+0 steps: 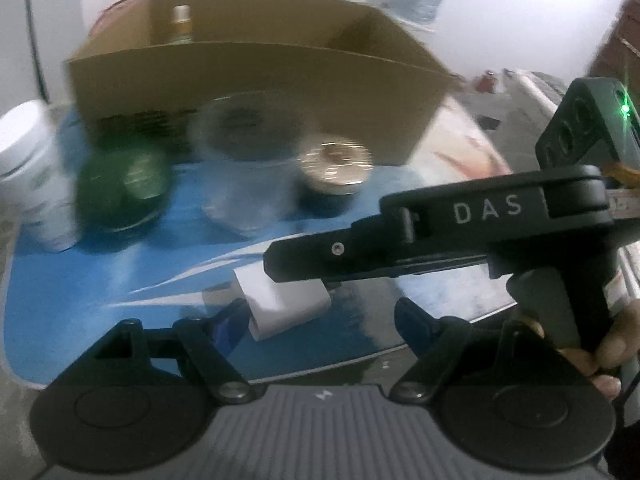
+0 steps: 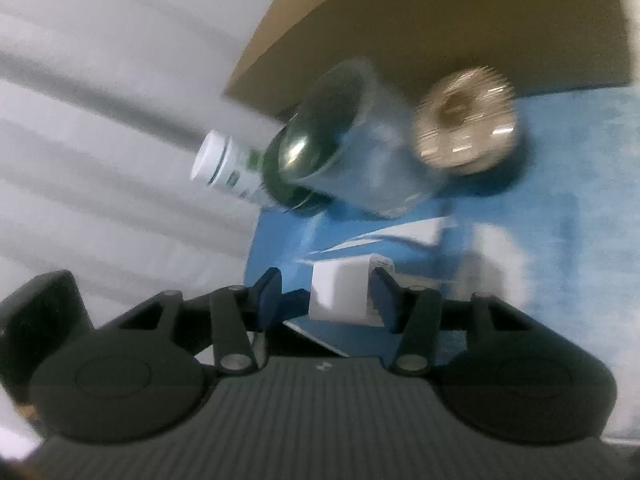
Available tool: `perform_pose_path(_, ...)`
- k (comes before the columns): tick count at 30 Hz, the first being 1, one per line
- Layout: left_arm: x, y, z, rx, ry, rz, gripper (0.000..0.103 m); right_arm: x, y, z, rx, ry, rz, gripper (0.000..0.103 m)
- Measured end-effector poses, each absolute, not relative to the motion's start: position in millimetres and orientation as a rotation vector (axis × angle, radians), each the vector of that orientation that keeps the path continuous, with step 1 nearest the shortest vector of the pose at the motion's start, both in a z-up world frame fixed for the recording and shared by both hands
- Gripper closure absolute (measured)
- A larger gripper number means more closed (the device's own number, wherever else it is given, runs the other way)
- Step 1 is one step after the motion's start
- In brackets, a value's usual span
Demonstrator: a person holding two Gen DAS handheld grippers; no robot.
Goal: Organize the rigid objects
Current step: 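Move the right gripper down to the white charger block, then close the right gripper on the white charger block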
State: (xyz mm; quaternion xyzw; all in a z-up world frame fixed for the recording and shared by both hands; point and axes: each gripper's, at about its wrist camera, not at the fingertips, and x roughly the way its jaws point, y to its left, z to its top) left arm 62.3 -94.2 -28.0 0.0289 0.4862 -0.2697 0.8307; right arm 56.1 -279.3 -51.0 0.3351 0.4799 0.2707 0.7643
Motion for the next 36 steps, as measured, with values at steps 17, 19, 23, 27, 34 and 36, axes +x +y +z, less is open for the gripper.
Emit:
perform_pose_path(17,62,-121,-40,0.197,0.963,-0.578,0.034,39,-342,-68,0.759,0.953,0.477,0.052)
perform_pose_path(19,61,-122,-41,0.206,0.967,-0.579,0.037,40,-340,-70,0.745,0.961,0.488,0.052)
perform_pose_path(23,63,-126,-45,0.223,0.979,-0.565,0.046,44,-327,-73,0.697,0.956,0.504,0.053)
perform_pose_path(27,64,-126,-48,0.231,0.968,-0.56,0.049,46,-326,-70,0.664,0.955,0.511,0.053)
perform_pose_path(34,60,-127,-50,0.248,0.942,-0.55,0.05,47,-318,-72,0.594,0.951,0.511,0.061)
perform_pose_path(36,59,-125,-50,0.243,0.937,-0.551,0.05,47,-317,-72,0.586,0.952,0.499,0.063)
